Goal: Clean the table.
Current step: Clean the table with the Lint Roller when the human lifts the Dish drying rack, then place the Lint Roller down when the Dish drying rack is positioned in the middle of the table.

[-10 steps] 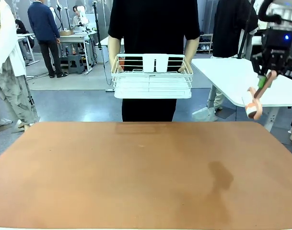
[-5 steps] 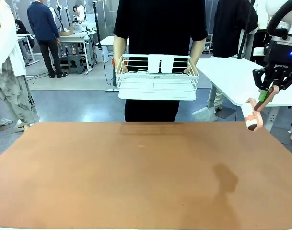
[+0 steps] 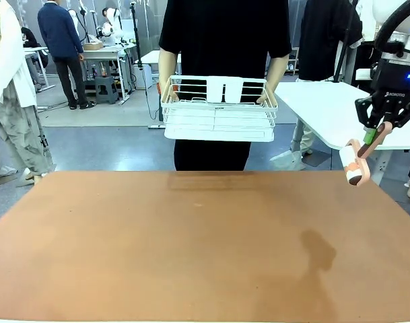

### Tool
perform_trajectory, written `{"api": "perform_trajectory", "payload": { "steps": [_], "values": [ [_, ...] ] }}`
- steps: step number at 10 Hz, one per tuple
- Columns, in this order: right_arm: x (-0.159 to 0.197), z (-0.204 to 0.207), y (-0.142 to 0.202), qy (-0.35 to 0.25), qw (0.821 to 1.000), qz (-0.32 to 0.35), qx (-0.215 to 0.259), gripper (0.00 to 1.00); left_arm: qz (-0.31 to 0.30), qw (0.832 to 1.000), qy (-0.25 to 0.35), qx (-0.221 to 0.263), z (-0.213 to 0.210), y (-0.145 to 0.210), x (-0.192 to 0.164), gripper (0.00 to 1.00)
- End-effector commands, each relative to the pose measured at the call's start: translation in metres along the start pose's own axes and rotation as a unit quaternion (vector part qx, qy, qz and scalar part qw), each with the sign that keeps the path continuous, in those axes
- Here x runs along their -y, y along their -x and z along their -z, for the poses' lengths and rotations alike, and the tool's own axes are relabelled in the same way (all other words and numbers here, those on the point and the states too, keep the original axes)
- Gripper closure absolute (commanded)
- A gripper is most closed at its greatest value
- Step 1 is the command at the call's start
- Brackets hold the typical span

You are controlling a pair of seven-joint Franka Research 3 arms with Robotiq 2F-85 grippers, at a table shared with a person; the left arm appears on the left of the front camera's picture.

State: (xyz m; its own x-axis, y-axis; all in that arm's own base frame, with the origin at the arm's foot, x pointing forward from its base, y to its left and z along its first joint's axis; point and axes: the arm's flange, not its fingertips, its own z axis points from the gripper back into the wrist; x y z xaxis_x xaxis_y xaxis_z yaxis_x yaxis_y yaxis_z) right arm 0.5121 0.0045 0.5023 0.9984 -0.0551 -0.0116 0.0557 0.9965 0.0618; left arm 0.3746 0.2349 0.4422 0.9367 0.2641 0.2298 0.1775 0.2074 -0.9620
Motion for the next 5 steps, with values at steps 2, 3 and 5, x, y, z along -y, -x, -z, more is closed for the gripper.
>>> {"api": "perform_trajectory", "payload": {
  "steps": [2, 3, 5],
  "values": [
    [-0.0002, -0.0007, 0.0016, 0.004, 1.000, 0.003, -0.001, 0.79, 0.001, 1.000, -0.001, 0.001, -0.0027, 0.0008, 0.0009, 0.00],
    [-0.0002, -0.0007, 0.0016, 0.004, 1.000, 0.003, -0.001, 0.79, 0.001, 1.000, -0.001, 0.001, -0.0027, 0.0008, 0.0009, 0.00],
    [-0.0002, -0.0007, 0.0016, 0.004, 1.000, 0.003, -0.001, 0.79, 0.001, 1.000, -0.001, 0.001, -0.0027, 0.0008, 0.0009, 0.00]
  ]
}}
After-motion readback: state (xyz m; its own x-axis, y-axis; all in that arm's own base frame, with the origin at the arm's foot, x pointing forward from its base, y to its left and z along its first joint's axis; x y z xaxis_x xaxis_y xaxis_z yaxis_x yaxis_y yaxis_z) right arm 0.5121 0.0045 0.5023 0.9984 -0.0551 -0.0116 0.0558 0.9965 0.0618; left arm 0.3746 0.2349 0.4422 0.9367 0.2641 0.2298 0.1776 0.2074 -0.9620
